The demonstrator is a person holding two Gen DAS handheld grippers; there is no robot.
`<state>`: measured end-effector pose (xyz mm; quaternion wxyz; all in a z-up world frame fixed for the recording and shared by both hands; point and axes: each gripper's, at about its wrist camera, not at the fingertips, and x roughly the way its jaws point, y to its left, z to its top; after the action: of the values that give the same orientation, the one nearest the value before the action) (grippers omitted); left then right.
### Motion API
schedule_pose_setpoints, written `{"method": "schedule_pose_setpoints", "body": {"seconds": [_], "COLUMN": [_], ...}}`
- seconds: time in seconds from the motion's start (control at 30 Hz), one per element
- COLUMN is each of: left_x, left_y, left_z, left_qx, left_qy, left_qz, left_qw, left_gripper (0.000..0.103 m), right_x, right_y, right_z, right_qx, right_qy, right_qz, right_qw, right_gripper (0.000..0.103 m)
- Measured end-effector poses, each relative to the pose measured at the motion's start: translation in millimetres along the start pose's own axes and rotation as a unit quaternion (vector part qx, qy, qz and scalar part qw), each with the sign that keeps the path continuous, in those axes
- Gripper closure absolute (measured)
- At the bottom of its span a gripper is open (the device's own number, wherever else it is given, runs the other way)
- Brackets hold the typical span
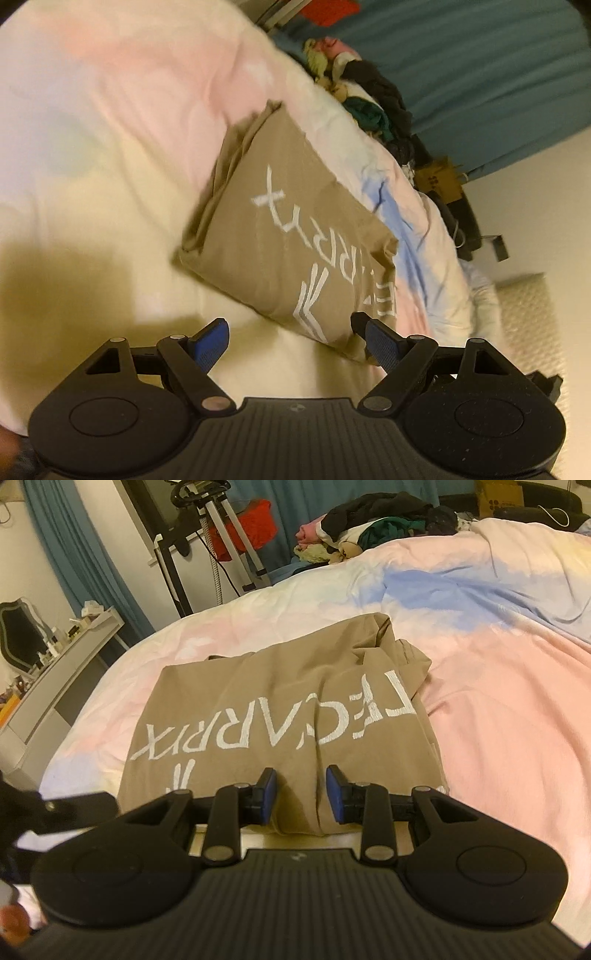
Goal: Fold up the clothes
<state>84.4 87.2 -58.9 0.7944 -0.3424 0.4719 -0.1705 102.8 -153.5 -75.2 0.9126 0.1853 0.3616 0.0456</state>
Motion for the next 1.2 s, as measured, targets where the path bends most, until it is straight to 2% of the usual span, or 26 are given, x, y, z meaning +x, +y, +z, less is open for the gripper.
{"method": "schedule_pose_setpoints", "body": {"seconds": [0.07,0.2,0.3,0.43,0.47,0.5,0.53,0.57,0.63,0.7,0.8,0.9,1.07,1.2], "left_x": [14.3,31.6,37.6,32.4,31.1,28.7,26.1,23.4,18.2,14.6,14.1,15.7,4.9,6.5], "left_y": [7.4,21.7,28.7,34.4,35.2,35.2,33.9,32.6,29.6,25.7,21.5,20.1,31.1,31.3], "left_z": [3.7,13.6,19.6,17.4,16.8,16.6,17.3,18.0,18.9,19.1,21.0,21.6,19.6,19.1], "left_qx": [-0.028,-0.08,-0.106,-0.132,-0.137,-0.141,-0.14,-0.139,-0.131,-0.123,-0.12,-0.124,-0.127,-0.128], "left_qy": [-0.002,-0.032,-0.055,-0.069,-0.073,-0.078,-0.084,-0.09,-0.102,-0.115,-0.125,-0.126,-0.123,-0.122], "left_qz": [0.01,0.013,0.013,0.004,0.0,-0.006,-0.012,-0.019,-0.031,-0.046,-0.06,-0.064,-0.068,-0.064], "left_qw": [0.9996,0.9962,0.9927,0.9888,0.9879,0.9869,0.9865,0.986,0.9856,0.9846,0.983,0.9822,0.9819,0.9821], "left_gripper": [0.021,0.025,0.036,0.055,0.062,0.066,0.072,0.077,0.081,0.082,0.083,0.083,0.083,0.083], "right_x": [-0.2,-2.7,-9.8,-20.5,-19.5,-15.3,-10.7,-4.6,12.9,23.8,30.1,23.9,5.0,7.4], "right_y": [-1.0,-5.1,-10.9,-15.9,-17.0,-18.7,-20.5,-21.8,-21.4,-24.6,-38.1,-58.4,-76.9,-87.6], "right_z": [0.3,0.7,0.9,-1.4,-3.1,-6.8,-10.6,-15.0,-23.5,-30.3,-34.1,-35.1,-40.8,-44.9], "right_qx": [0.006,0.029,0.067,0.127,0.147,0.176,0.206,0.235,0.278,0.315,0.356,0.405,0.441,0.459], "right_qy": [0.0,-0.001,-0.007,-0.006,0.003,0.018,0.034,0.05,0.093,0.103,0.076,0.021,-0.047,-0.052], "right_qz": [0.001,0.008,0.022,0.088,0.111,0.144,0.176,0.206,0.259,0.27,0.246,0.227,0.168,0.132], "right_qw": [1.0,1.0,0.998,0.988,0.983,0.974,0.962,0.949,0.92,0.904,0.898,0.886,0.881,0.877], "right_gripper": [0.07,0.07,0.068,0.067,0.058,0.04,0.031,0.017,0.017,0.017,0.019,0.02,0.026,0.048]}}
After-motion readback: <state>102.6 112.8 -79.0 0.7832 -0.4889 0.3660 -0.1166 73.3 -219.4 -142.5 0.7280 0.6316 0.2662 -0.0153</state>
